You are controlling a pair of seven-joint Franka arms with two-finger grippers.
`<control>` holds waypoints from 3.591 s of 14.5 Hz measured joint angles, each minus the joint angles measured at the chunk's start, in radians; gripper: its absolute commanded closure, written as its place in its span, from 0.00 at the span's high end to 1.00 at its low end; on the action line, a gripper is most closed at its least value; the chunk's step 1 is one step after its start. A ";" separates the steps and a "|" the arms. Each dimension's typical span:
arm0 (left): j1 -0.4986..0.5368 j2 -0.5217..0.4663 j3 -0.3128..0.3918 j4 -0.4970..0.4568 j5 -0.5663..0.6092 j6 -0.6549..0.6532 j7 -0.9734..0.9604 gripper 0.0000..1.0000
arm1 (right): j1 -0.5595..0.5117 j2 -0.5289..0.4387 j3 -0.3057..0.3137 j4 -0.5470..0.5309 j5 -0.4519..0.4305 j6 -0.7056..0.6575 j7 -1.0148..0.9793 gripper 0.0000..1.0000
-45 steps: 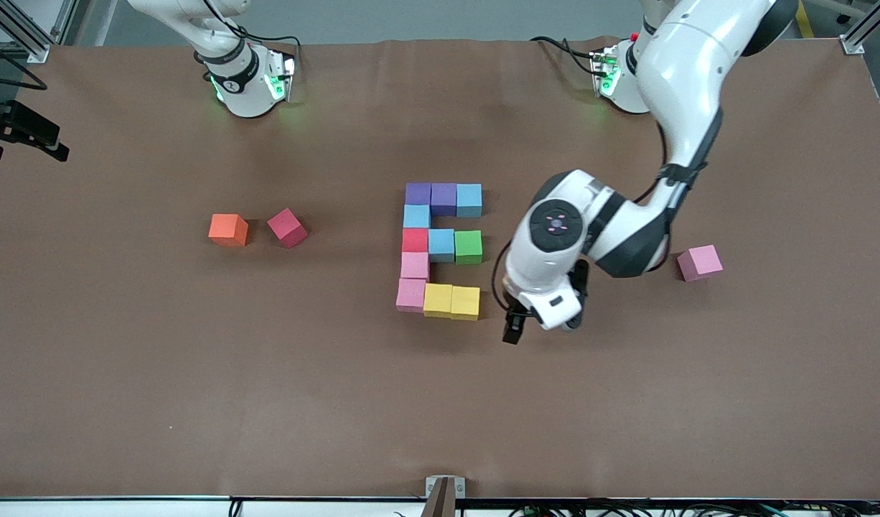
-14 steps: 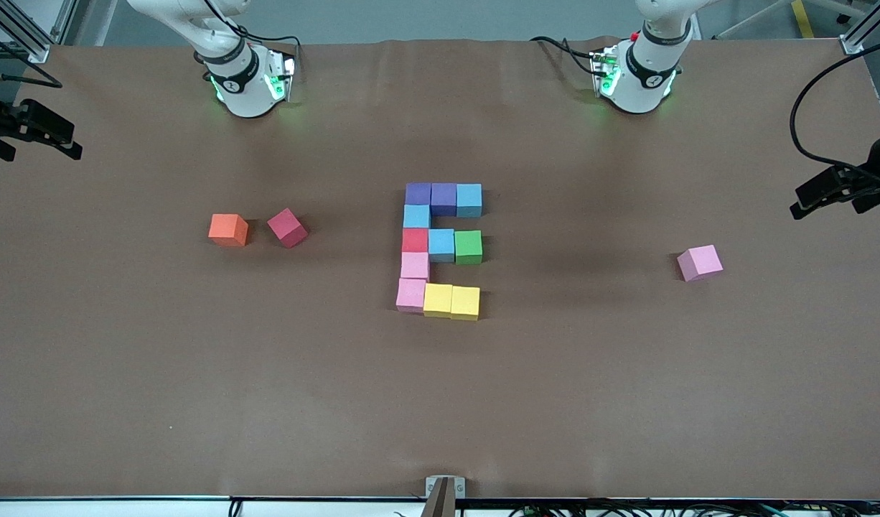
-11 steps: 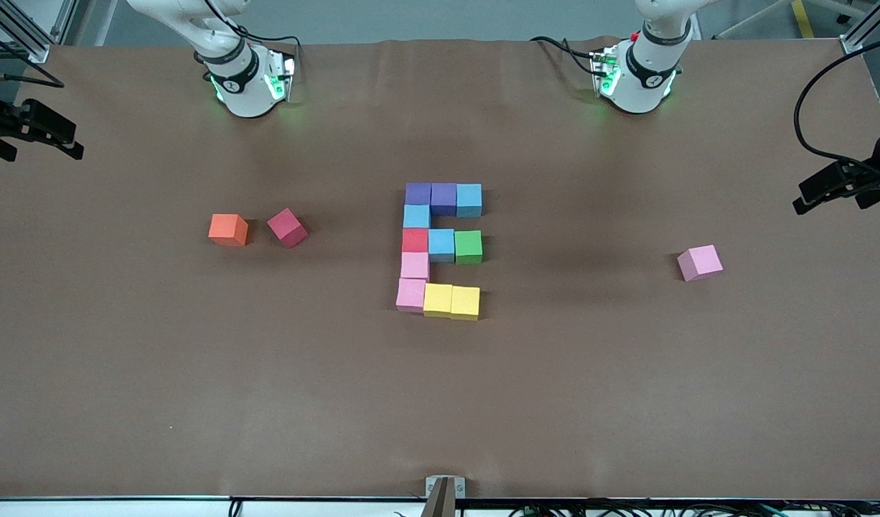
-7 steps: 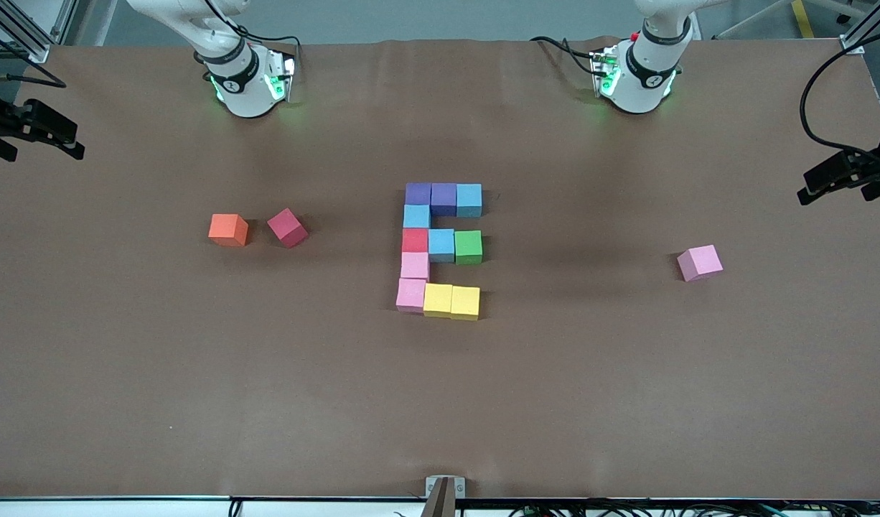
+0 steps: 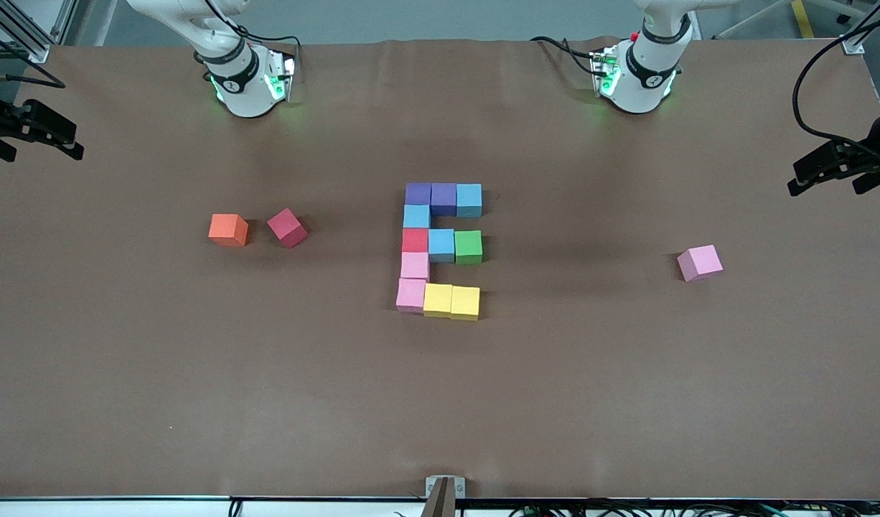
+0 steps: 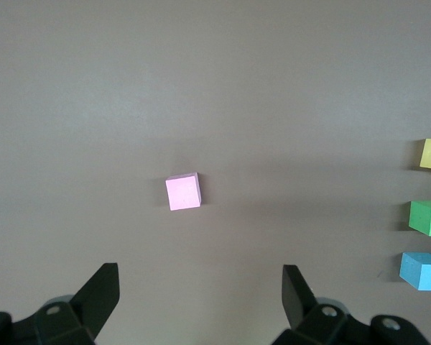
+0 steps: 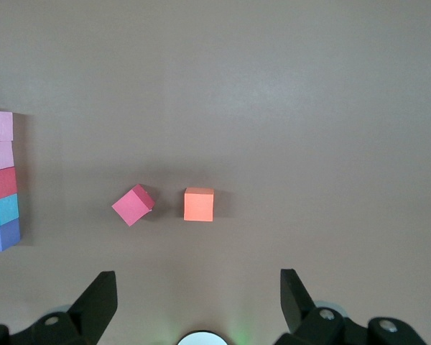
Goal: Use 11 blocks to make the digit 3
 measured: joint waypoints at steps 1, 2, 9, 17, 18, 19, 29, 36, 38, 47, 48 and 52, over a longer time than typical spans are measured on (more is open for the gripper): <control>-0.014 0.000 0.016 0.000 0.000 0.000 0.000 1.00 | 0.000 0.000 0.000 0.000 0.000 0.003 0.000 1.00; -0.026 0.000 0.028 0.001 0.000 0.000 0.000 1.00 | 0.000 0.000 0.000 0.000 0.000 0.009 0.000 1.00; -0.125 0.000 0.130 0.023 0.000 0.000 0.000 1.00 | 0.000 0.000 0.000 0.000 0.011 0.042 0.000 1.00; -0.132 0.000 0.151 0.029 0.000 0.002 0.000 1.00 | 0.000 0.001 -0.002 0.000 0.012 0.056 -0.019 1.00; -0.132 0.000 0.151 0.029 0.000 0.003 0.000 1.00 | 0.000 0.001 -0.002 0.000 0.012 0.058 -0.021 1.00; -0.132 0.000 0.151 0.029 0.000 0.003 0.000 1.00 | -0.001 0.002 -0.003 0.001 0.011 0.059 -0.024 1.00; -0.137 0.000 0.144 0.029 0.000 0.019 0.060 1.00 | -0.003 0.009 -0.009 0.003 0.011 0.057 -0.050 1.00; -0.135 0.000 0.145 0.029 0.000 0.019 0.062 1.00 | -0.004 0.010 -0.010 0.001 0.011 0.036 -0.050 1.00; -0.135 0.000 0.145 0.029 0.000 0.019 0.062 1.00 | -0.004 0.010 -0.011 0.001 0.011 0.031 -0.050 1.00; -0.136 0.000 0.099 0.029 -0.003 0.018 -0.034 1.00 | -0.005 0.010 -0.012 0.001 0.011 0.030 -0.050 1.00; -0.135 0.000 0.099 0.029 -0.003 0.018 -0.034 1.00 | -0.005 0.010 -0.012 0.001 0.011 0.030 -0.050 1.00; -0.134 0.000 0.099 0.029 -0.003 0.006 -0.035 1.00 | -0.006 0.010 -0.014 -0.001 0.011 0.030 -0.050 1.00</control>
